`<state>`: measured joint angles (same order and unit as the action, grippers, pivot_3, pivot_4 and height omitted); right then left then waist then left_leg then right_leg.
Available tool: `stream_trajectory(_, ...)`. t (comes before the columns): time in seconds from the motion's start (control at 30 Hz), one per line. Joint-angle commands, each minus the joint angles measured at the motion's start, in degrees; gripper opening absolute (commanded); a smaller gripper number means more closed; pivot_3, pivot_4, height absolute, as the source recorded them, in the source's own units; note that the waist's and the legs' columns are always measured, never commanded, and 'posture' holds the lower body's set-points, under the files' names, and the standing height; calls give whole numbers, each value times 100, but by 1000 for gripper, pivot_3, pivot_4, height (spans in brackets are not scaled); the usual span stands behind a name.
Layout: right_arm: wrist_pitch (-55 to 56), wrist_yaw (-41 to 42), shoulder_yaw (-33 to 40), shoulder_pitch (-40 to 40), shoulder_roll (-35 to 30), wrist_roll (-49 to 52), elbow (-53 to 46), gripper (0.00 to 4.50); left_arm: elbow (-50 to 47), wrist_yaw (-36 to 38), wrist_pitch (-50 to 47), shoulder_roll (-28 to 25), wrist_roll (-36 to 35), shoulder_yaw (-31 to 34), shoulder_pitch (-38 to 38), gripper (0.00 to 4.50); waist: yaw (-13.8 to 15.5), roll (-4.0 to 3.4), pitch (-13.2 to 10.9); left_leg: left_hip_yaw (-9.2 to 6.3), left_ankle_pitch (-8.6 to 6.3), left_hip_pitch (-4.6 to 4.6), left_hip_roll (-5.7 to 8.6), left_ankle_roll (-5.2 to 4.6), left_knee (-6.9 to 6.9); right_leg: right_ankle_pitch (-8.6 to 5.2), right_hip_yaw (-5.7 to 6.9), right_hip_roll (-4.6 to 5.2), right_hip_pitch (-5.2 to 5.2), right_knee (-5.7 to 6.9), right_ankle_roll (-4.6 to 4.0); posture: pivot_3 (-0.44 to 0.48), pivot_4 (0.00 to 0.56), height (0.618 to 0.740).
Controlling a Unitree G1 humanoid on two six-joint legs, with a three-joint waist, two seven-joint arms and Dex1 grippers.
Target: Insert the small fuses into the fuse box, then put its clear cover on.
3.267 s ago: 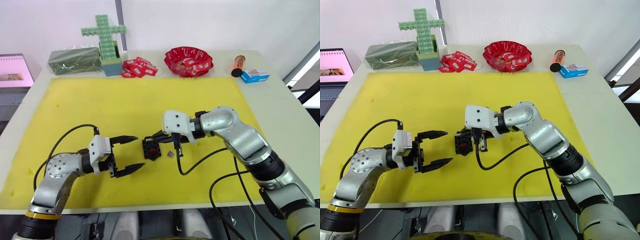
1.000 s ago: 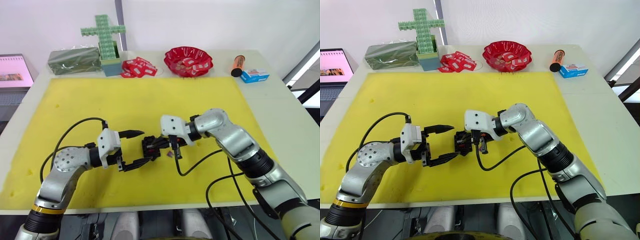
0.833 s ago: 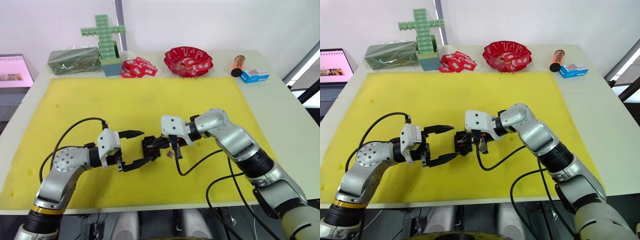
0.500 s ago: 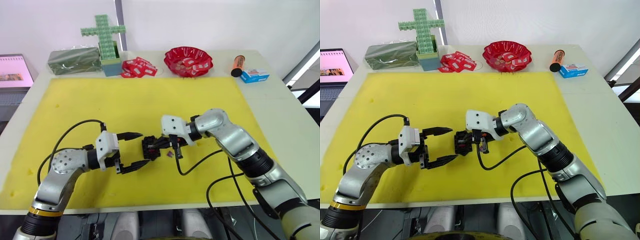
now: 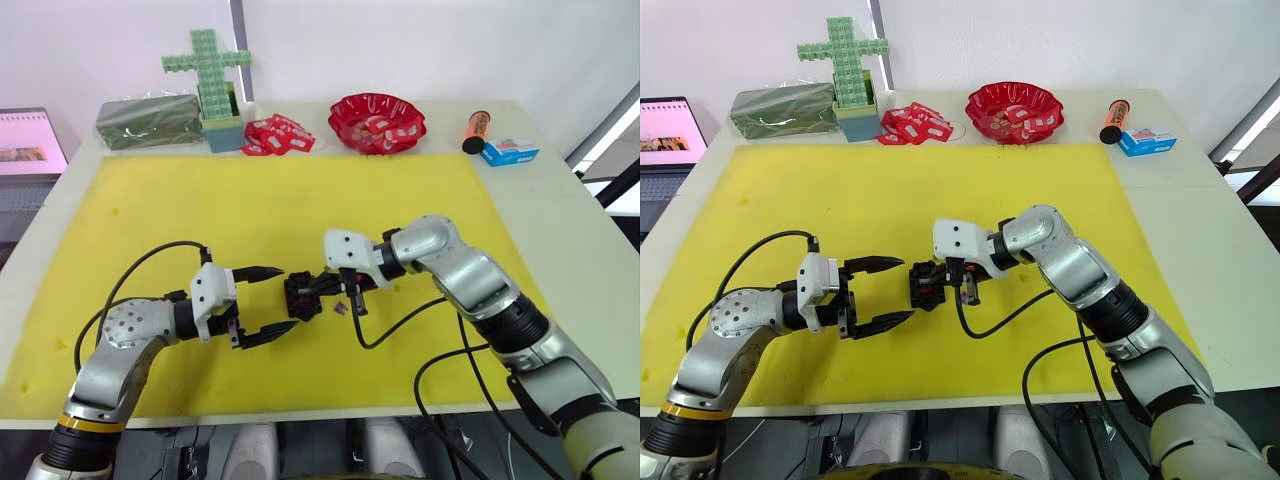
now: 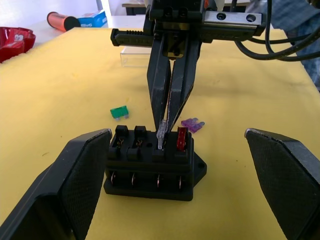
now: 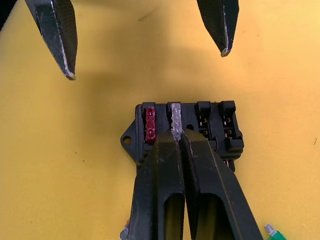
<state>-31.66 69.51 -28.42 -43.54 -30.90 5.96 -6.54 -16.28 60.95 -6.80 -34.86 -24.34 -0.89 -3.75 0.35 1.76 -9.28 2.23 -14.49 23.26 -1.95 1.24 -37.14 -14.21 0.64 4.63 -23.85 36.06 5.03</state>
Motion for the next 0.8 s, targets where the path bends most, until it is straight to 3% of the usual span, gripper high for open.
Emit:
stream_trajectory(0.03,61,52,1,-83,-83,-63,-151,0,-68,16,149,-26,-10,57,-55,4481,1,0,0,0,0,0,0,0,0,0,0,0,0,0,0,0,150,740)
stream_trajectory(0.3,67,13,-42,-67,-28,-140,-138,0,5,40,256,-7,22,6,-54,4481,1,0,0,0,0,0,0,0,0,0,0,0,0,0,0,0,150,740)
stream_trajectory(0.4,89,-7,9,-65,-7,-116,-135,685,106,93,360,-14,31,30,-29,4500,1,0,0,0,0,0,0,0,0,0,0,0,1,0,0,0,150,740)
stream_trajectory(0.5,79,-8,48,-50,-1,-82,-155,1650,198,123,453,-7,48,21,-22,4500,-3,-1,1,0,0,-1,0,0,0,0,0,0,1,0,0,0,150,740)
stream_trajectory(0.8,-122,53,390,-102,70,351,-246,1650,436,173,701,59,123,-43,-8,4500,-2,-1,1,0,0,0,0,0,0,1,0,0,0,0,1,0,150,740)
